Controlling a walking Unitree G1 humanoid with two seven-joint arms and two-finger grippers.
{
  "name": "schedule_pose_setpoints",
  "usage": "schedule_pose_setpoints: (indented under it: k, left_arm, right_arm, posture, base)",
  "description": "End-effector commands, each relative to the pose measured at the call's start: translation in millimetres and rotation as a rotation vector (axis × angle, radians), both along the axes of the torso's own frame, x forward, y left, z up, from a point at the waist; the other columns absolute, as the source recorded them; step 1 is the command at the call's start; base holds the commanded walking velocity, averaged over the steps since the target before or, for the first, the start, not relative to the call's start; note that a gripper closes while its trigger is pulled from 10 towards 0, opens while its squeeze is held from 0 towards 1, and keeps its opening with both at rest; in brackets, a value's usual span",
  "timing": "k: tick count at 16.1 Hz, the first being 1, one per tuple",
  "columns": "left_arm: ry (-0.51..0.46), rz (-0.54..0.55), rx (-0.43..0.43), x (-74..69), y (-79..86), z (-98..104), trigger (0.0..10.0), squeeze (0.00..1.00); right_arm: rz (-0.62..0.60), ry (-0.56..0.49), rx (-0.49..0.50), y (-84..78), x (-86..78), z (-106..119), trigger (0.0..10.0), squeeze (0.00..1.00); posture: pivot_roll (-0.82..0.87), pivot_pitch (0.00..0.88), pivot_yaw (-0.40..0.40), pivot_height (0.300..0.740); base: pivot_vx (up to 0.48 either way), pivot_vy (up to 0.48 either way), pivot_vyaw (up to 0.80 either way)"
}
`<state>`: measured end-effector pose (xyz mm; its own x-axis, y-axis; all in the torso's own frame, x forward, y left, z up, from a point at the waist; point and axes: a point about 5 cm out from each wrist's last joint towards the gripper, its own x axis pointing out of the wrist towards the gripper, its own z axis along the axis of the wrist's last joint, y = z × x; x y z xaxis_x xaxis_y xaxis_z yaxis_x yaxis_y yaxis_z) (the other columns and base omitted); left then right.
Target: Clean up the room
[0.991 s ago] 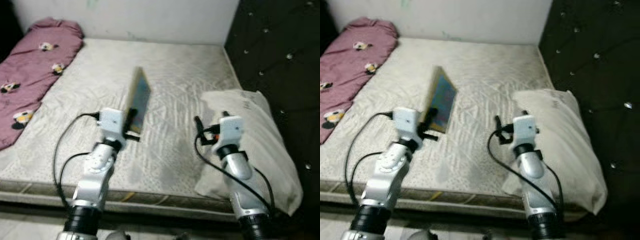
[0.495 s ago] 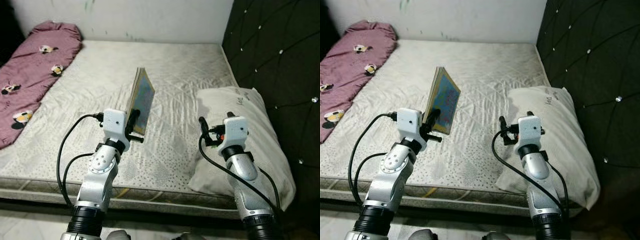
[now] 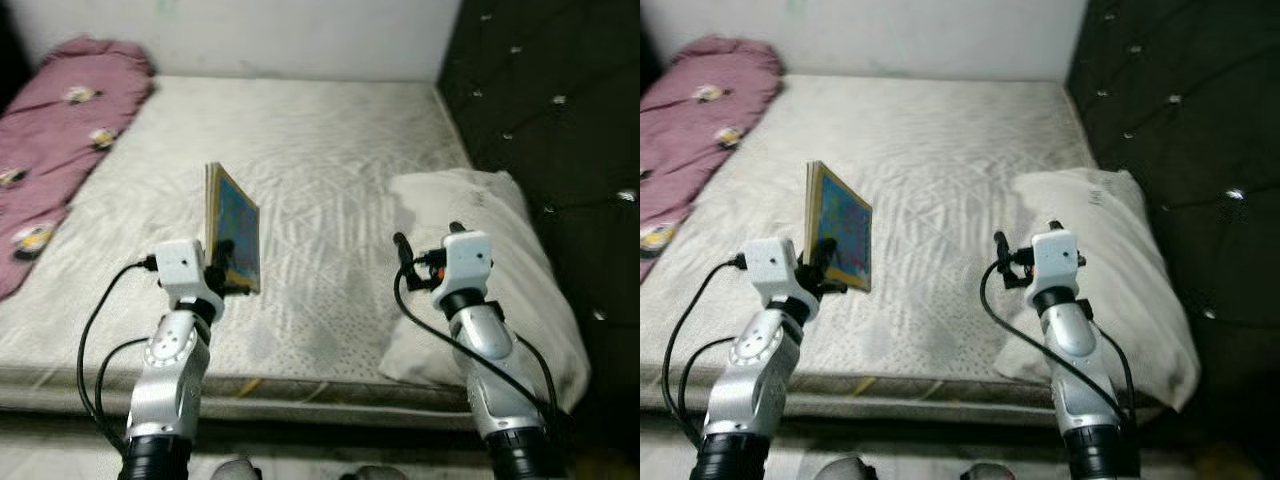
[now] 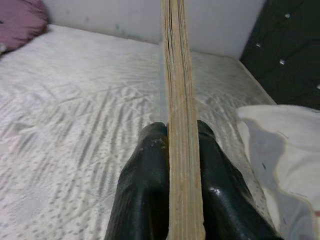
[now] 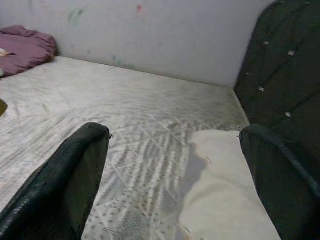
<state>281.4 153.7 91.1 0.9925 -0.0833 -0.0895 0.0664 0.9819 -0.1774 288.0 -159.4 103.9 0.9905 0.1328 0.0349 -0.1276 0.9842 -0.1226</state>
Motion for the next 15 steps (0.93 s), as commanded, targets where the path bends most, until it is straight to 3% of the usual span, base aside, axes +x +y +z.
schedule_pose_setpoints:
  k: [1,2,3,5,8,9,10,15]
  left_arm:
    - [-0.045,0.018,0.046,1.2,2.5,8,10.0,0.00]
    - [-0.071,0.038,0.191,1.8,7.8,9,10.0,0.00]
    - [-0.098,0.013,0.228,1.7,10.0,10,10.0,0.00]
    - [-0.100,0.050,0.227,0.6,19.0,9,10.0,0.00]
    - [-0.122,0.033,0.179,-4.0,15.5,18,10.0,0.00]
    - [-0.102,0.073,0.199,-4.9,17.5,15,10.0,0.00]
    - [-0.082,0.111,0.159,-5.4,19.5,11,10.0,0.00]
    - [-0.124,-0.018,0.123,-10.0,18.5,14,10.0,0.00]
  right_arm:
    - [-0.004,0.003,-0.002,-1.5,1.4,0,10.0,0.00]
    - [-0.006,0.001,-0.003,-1.9,1.9,1,10.0,0.00]
    - [-0.008,-0.001,-0.002,-2.4,1.9,1,10.0,0.00]
    - [-0.012,0.000,-0.003,-3.0,0.4,1,10.0,0.00]
    - [-0.019,0.003,-0.006,-6.0,-1.2,0,10.0,0.00]
    - [-0.021,0.004,-0.006,-6.6,-1.4,0,10.0,0.00]
    - [-0.024,0.005,-0.006,-6.4,-1.8,-1,10.0,0.00]
    - [-0.023,0.010,0.000,-4.2,-3.4,-2,10.0,0.00]
  posture:
    - [-0.03,0.000,-0.007,0.740]
    - [-0.03,0.000,-0.006,0.740]
    - [-0.03,0.000,-0.005,0.740]
    - [-0.03,0.000,-0.003,0.740]
    - [-0.04,0.000,-0.002,0.740]
    - [-0.04,0.000,-0.002,0.740]
    - [-0.03,0.000,0.000,0.740]
    - [-0.03,0.000,0.001,0.740]
  base:
    - [0.000,0.000,-0.80]
    - [0.000,0.000,-0.80]
    - [0.000,0.000,-0.80]
    - [0.000,0.000,-0.80]
    - [0.000,0.000,-0.80]
    - [0.000,0.000,-0.80]
    - [0.000,0.000,-0.80]
    - [0.000,0.000,-0.80]
